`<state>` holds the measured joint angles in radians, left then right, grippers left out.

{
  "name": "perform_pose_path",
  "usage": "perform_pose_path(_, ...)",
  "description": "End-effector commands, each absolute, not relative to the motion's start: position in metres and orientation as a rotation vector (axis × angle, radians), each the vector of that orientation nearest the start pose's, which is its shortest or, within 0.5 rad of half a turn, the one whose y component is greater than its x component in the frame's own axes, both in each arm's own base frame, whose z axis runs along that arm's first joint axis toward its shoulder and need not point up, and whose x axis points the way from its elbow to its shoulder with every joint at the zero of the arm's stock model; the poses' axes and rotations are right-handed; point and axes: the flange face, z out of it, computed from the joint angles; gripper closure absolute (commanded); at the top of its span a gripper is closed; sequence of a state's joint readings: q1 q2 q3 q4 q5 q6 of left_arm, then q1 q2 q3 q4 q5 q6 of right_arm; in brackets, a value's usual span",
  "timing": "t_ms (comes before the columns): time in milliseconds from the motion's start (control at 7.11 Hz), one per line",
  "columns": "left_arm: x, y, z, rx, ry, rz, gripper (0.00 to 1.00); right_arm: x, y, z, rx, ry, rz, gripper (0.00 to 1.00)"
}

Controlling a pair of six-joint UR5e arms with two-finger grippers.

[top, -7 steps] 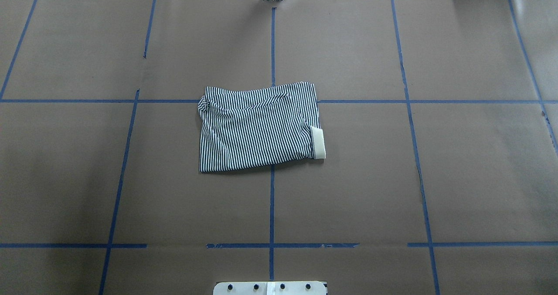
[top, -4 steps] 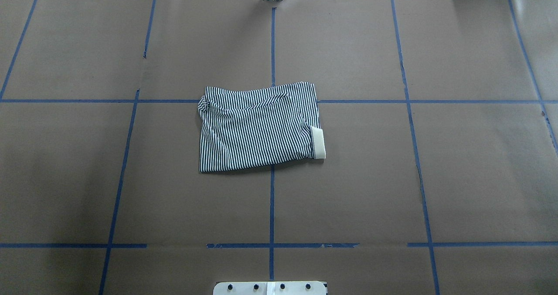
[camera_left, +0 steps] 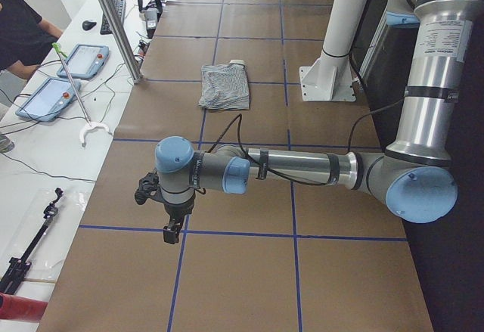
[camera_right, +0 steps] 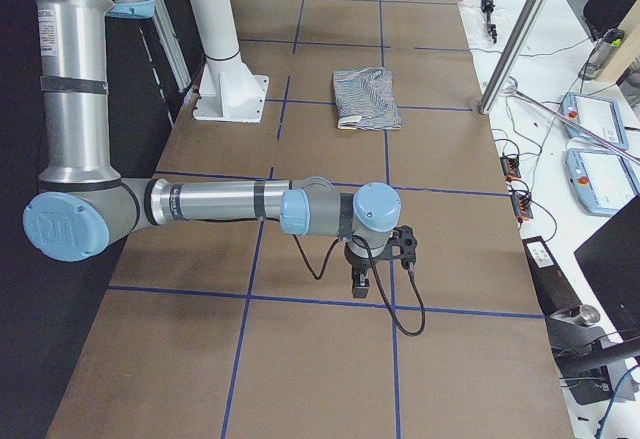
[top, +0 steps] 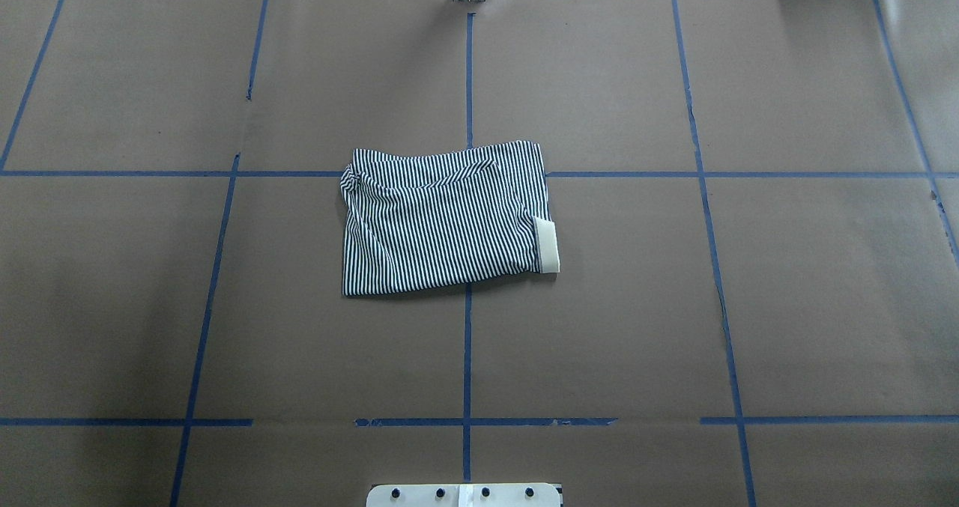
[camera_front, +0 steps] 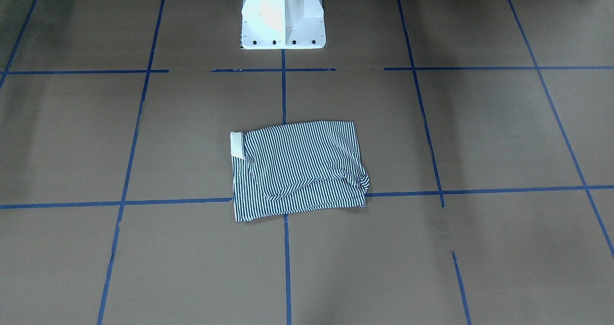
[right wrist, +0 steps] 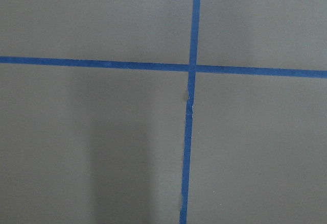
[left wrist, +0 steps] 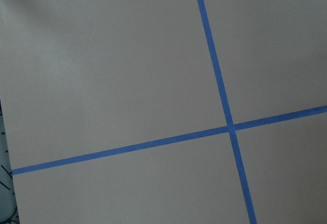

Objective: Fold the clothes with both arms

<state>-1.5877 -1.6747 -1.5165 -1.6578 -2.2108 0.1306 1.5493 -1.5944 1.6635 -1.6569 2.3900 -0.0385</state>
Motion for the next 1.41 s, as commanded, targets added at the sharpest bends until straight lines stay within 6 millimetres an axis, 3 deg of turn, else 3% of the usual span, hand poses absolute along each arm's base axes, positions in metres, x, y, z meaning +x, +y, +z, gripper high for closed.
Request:
perform_pose_path(0, -0.0802, -0.5385, 0.6371, 0.123, 0.673, 0.017, 0.00, 0.0502, -0.4798, 0.6315, -0.013, -0.819, -0.045, 0.00)
perform_pose_path(563, -0.0782, -0.5387, 0.6354, 0.117, 0.702, -0.013, 0.00, 0.0505, -0.4820, 0.6289, -0.008, -0.815, -0.047, 0.00)
perform_pose_path(1266, -0.0780, -0.5382, 0.6325, 0.121, 0.703, -0.011, 0.00, 0.0504, -0.4836, 0.6256, -0.056, -0.814, 0.079, 0.00)
